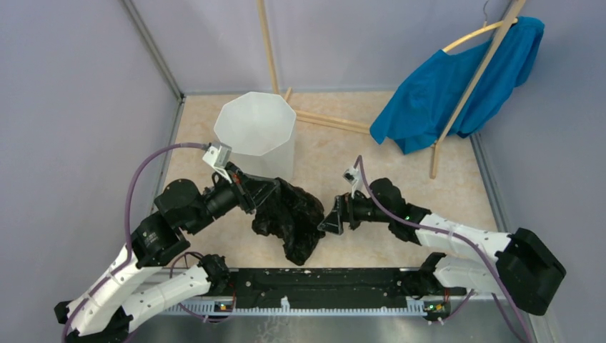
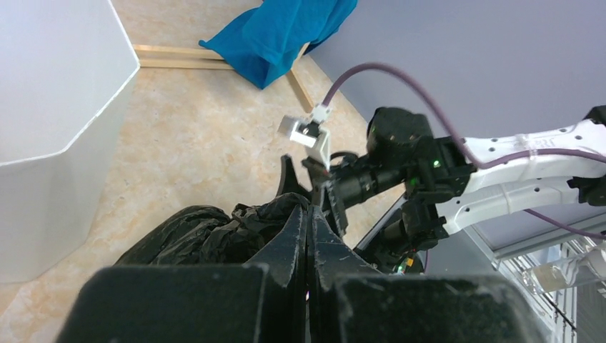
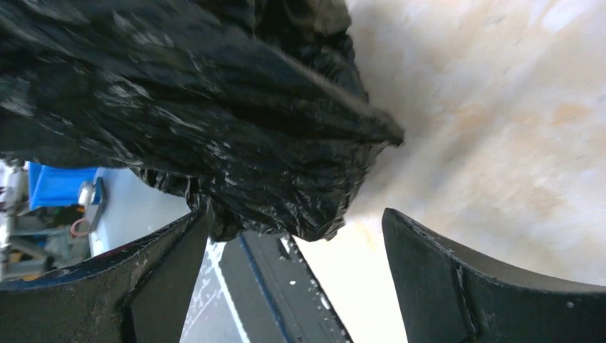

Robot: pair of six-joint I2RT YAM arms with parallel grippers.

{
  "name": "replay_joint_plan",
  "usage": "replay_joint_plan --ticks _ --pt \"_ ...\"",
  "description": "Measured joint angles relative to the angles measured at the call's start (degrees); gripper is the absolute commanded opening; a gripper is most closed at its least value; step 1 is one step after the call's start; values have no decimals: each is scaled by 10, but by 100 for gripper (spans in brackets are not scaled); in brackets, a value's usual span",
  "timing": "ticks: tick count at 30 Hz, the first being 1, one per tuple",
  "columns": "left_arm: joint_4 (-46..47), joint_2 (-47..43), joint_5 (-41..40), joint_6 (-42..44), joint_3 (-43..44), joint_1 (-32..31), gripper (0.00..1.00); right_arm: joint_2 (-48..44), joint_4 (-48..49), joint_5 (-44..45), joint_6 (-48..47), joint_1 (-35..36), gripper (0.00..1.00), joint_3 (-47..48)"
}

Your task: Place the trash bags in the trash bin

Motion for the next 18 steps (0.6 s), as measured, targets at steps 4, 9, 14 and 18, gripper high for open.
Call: replay_joint_plan --ticks 4,9,14,18 --pt "12 0 14 -10 0 0 0 45 71 23 46 52 54 -31" --pt "39 0 40 -22 0 0 0 59 139 97 141 73 27 -52" --pt "35 0 26 -28 -4 0 0 -4 116 139 198 73 1 -35" --pt "19 -4 -2 -30 -29 0 0 -121 -1 217 297 73 0 26"
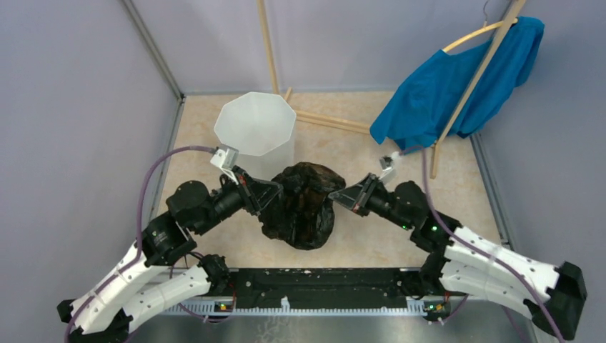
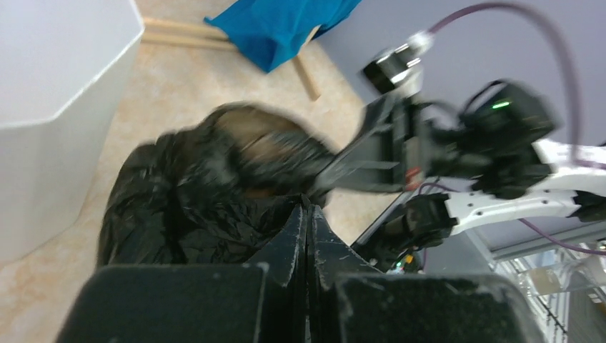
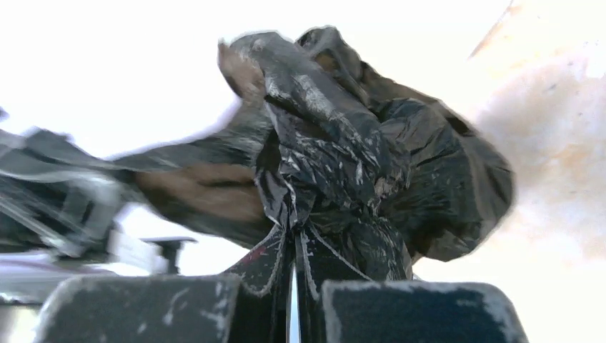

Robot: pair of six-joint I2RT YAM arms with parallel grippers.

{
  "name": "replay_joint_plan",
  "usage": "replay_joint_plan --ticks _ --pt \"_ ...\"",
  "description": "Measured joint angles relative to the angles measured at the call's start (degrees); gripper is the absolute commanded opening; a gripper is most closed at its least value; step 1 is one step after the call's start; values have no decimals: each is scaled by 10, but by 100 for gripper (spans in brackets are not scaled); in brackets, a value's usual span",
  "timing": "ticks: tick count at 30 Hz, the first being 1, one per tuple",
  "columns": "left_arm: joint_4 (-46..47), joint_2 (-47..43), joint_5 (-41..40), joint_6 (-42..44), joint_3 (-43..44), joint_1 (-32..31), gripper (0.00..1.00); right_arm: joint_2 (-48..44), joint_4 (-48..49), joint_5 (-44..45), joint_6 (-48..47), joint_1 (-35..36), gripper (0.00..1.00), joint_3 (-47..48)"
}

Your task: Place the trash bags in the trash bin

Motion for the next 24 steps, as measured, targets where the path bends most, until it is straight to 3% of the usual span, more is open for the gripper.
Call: replay_joint_plan --ticks 5,8,13,18,21,24 --pt "-7 6 -6 -1 -44 0 0 -118 -126 106 146 0 0 29" --pt "2 24 19 -3 -56 0 0 -111 -185 151 177 0 0 37" --pt "49 52 76 -20 -73 0 0 44 -288 235 165 24 0 133" --pt "53 54 70 -41 -97 0 0 239 -304 301 125 67 2 209" --pt "13 38 12 -64 -102 0 0 323 -308 283 65 69 10 219" --pt "-26 -5 -42 -87 -117 0 0 339 -319 242 -24 69 44 219"
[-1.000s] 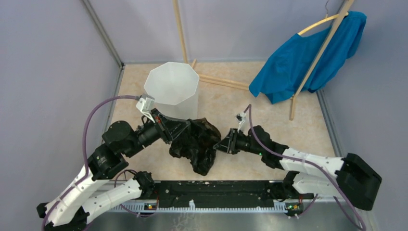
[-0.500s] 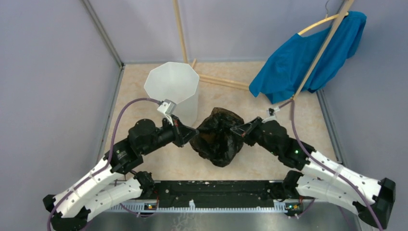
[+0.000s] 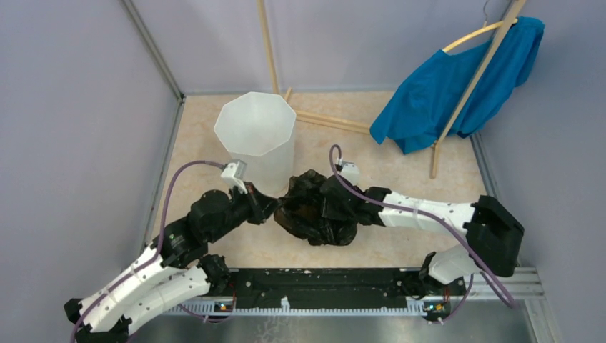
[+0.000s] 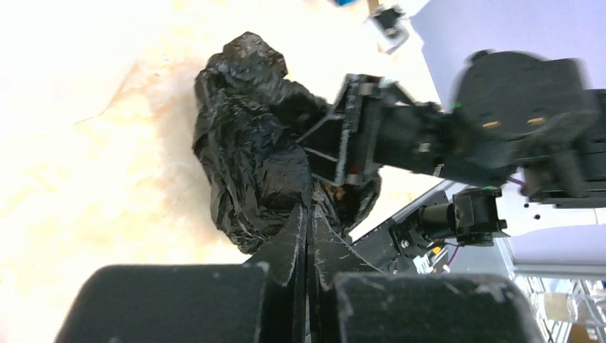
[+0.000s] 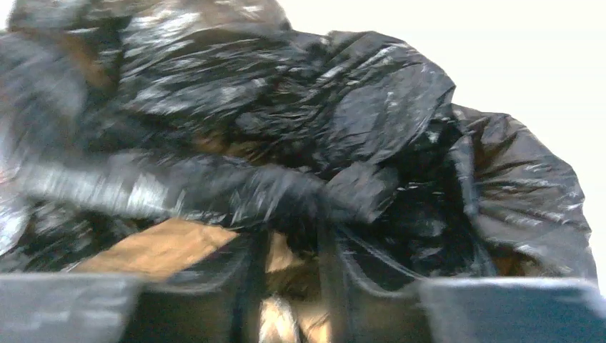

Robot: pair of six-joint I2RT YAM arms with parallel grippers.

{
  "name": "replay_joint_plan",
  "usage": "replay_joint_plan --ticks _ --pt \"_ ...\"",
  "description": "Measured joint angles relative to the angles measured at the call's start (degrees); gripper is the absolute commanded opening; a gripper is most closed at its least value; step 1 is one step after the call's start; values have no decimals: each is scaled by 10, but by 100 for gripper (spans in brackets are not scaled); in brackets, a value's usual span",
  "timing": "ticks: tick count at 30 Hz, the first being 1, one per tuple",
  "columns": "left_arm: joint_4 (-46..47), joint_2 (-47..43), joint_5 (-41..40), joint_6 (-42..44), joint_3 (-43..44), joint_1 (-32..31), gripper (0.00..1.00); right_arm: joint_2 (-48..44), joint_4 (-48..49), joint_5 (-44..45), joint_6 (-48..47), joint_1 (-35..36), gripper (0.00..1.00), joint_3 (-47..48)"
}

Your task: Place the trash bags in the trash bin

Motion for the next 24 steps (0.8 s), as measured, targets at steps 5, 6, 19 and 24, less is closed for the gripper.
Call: replay_joint_plan --ticks 5,6,19,24 --pt "-39 -96 -49 -27 -47 0 0 -116 36 -62 -159 -3 69 -17" --pt "-45 -107 -56 -31 -53 0 0 -150 36 -72 -186 -4 70 -18" --pt "-115 -132 -102 -59 -80 0 0 -352 3 -207 -328 -193 81 -56" --pt "-127 -158 -108 -68 -97 0 0 -303 37 -296 -332 -199 55 -74"
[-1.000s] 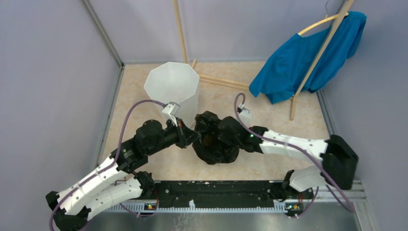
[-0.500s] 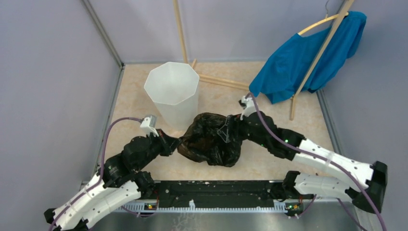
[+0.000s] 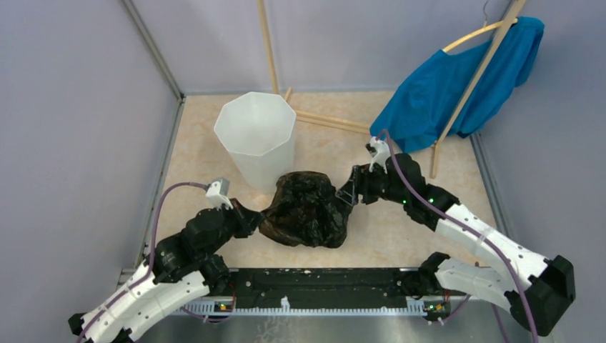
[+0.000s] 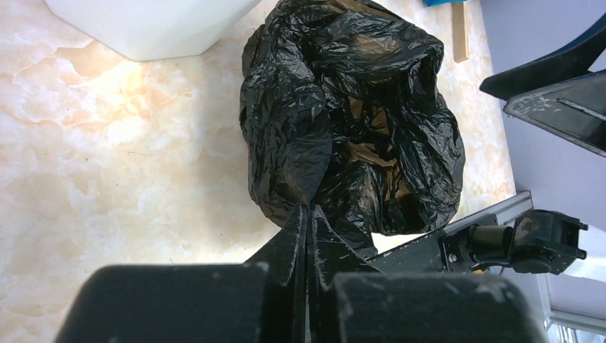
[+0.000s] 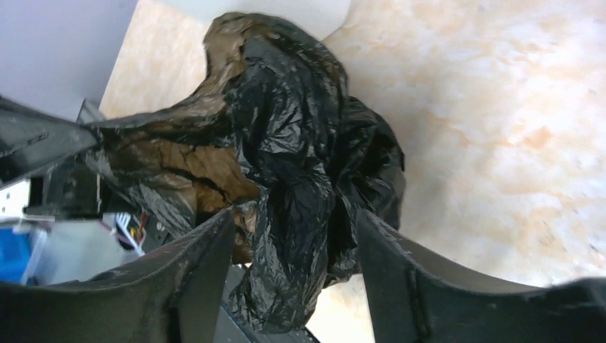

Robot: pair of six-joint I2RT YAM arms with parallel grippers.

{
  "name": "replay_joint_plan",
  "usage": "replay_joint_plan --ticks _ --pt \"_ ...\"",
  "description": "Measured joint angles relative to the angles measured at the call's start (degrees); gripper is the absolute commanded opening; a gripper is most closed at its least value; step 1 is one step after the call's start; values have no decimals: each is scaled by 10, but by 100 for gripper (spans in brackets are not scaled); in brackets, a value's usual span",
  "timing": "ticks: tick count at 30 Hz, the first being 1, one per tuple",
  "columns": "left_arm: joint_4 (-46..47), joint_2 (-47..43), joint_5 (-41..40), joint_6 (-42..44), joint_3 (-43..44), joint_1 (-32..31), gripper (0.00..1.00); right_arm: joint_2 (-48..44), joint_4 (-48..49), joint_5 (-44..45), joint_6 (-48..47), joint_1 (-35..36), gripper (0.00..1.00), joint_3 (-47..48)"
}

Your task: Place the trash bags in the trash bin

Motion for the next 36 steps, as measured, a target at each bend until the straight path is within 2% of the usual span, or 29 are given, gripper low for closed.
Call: replay_joint_plan --ticks 3,6,10,14,15,16,17,19,21,26,30,33,36 --pt "-3 -1 -1 -5 0 0 0 45 45 -43 4 10 36 0" --pt "1 2 -1 -10 -5 0 0 96 73 -33 9 70 28 0" --pt "11 13 3 -13 -22 0 0 176 125 7 22 186 28 -10" --pt "25 24 5 -15 -34 0 0 279 189 53 41 202 28 -37" --pt "27 28 5 -16 -35 0 0 305 191 59 42 201 30 -36" --pt "29 32 5 -16 -36 0 0 330 186 63 43 201 36 -34" --pt "30 35 5 -17 -36 0 0 340 178 65 43 202 46 -33" --pt "31 40 5 -17 -36 0 0 335 160 69 44 204 62 -32" --pt "31 41 3 -18 -36 0 0 292 142 74 40 205 70 -31" --pt "30 40 -3 -19 -36 0 0 157 88 82 17 204 78 18" --pt "28 37 -11 -18 -36 0 0 99 64 86 -10 183 72 56" --pt "24 38 -15 -14 -36 0 0 87 68 51 -24 122 64 59" --pt "21 38 -18 -12 -36 0 0 117 95 -2 -33 57 58 58"
